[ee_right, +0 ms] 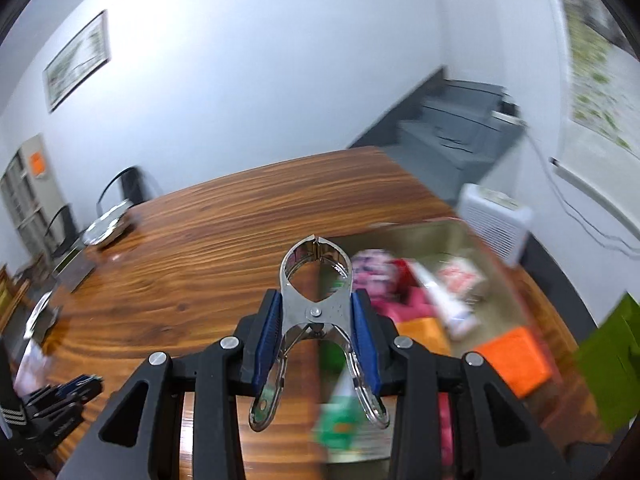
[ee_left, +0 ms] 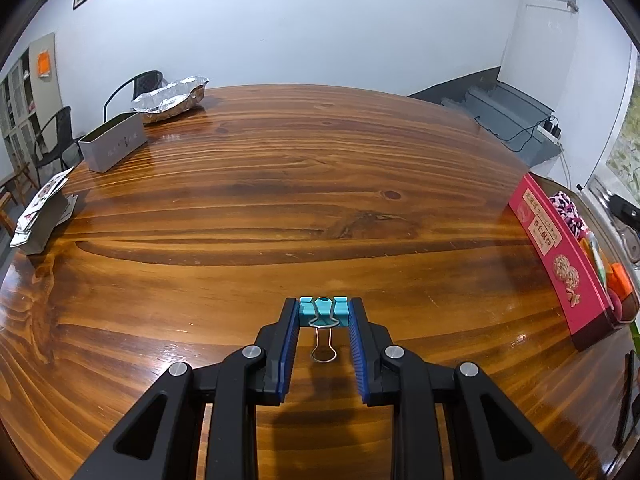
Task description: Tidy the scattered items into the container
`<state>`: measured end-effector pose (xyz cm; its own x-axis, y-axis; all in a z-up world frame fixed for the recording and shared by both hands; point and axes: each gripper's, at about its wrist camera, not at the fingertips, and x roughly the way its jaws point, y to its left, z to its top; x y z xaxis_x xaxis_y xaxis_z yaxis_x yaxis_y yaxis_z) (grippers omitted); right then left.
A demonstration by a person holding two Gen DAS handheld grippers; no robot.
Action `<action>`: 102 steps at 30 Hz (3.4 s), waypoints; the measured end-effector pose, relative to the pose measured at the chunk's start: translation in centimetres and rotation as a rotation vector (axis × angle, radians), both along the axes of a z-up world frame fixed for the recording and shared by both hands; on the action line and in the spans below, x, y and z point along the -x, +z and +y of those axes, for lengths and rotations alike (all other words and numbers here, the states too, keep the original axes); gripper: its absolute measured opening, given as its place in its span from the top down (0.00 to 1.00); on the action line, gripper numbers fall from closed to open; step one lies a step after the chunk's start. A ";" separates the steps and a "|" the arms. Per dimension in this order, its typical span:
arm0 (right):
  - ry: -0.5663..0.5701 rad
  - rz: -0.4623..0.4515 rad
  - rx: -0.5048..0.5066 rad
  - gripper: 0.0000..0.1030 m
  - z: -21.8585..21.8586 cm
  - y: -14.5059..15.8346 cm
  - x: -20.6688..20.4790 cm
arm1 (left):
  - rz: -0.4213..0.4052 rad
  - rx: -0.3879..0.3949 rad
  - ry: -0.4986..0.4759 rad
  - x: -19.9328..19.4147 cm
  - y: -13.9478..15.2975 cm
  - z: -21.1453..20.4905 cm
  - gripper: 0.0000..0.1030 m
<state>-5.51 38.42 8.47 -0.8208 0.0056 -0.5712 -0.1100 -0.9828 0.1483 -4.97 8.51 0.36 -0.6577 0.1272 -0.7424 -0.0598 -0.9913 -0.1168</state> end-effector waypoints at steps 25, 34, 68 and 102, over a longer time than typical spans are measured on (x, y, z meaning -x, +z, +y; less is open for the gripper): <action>-0.193 0.041 0.071 0.21 8.5 -1.4 -3.8 | 0.005 -0.008 -0.192 0.4 3.4 10.3 0.75; -0.319 0.121 0.157 0.17 10.9 -1.5 -6.1 | 0.041 -0.056 -0.351 2.3 7.4 18.3 0.75; -0.325 0.155 0.123 0.00 10.8 -1.4 -7.6 | 0.090 -0.075 -0.410 6.4 8.7 26.9 0.14; 0.047 -0.181 -0.150 0.00 8.7 -2.6 -13.2 | 0.020 0.034 -0.292 -6.7 5.5 23.5 0.01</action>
<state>7.64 47.12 5.92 -0.7063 0.0656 -0.7048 -0.0749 -0.9970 -0.0178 1.78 32.03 5.83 -0.6112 0.2882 -0.7371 -0.3451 -0.9352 -0.0795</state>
